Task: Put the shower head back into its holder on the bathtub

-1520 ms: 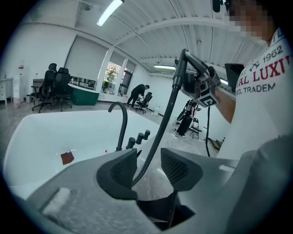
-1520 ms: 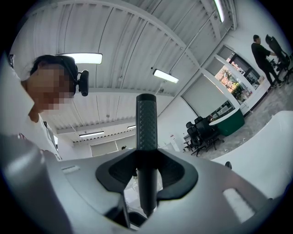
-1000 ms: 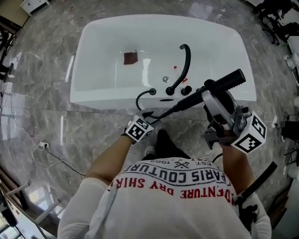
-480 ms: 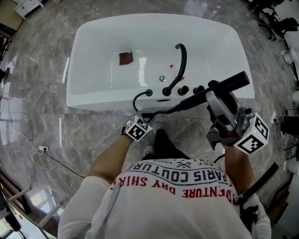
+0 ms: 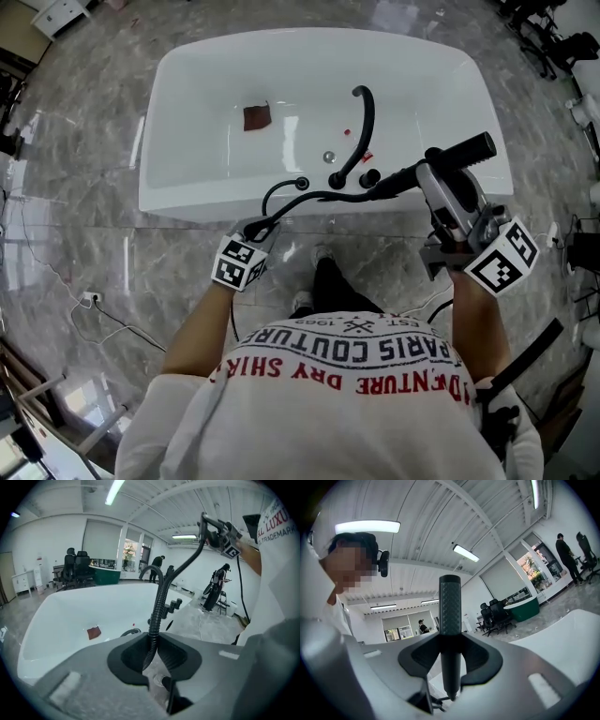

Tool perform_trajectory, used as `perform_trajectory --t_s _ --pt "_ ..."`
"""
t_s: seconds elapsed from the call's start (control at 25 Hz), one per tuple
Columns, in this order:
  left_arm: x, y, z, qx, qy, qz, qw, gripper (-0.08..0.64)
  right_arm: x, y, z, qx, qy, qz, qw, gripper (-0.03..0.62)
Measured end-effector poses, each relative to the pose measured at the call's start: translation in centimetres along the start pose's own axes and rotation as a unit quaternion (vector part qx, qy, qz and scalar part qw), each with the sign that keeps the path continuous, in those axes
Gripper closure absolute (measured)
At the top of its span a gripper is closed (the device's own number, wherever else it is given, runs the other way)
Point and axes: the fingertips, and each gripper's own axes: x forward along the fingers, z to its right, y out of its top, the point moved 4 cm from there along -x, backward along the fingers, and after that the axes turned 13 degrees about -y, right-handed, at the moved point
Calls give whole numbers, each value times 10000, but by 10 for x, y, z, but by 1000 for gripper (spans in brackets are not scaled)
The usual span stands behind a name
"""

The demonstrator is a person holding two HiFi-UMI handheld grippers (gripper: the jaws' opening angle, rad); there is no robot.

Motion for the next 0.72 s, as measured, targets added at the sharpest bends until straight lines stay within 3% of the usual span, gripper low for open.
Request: perform_trajectory --t_s 0.2,0.36,0.56,0.72 --pt "-33 54 -15 -106 228 887 9957 495 5 -13 4 -473 -239 -211 9984 453" --pt "-54 104 -14 132 275 1467 9887 495 3 -20 2 -577 -285 -267 9976 453" --pt "-64 152 -8 214 162 1983 9798 492 3 -30 5 -319 -235 -378 9985 453" --pt "-47 175 -9 236 21 2106 9773 492 3 -37 10 -13 -216 -442 9988 453"
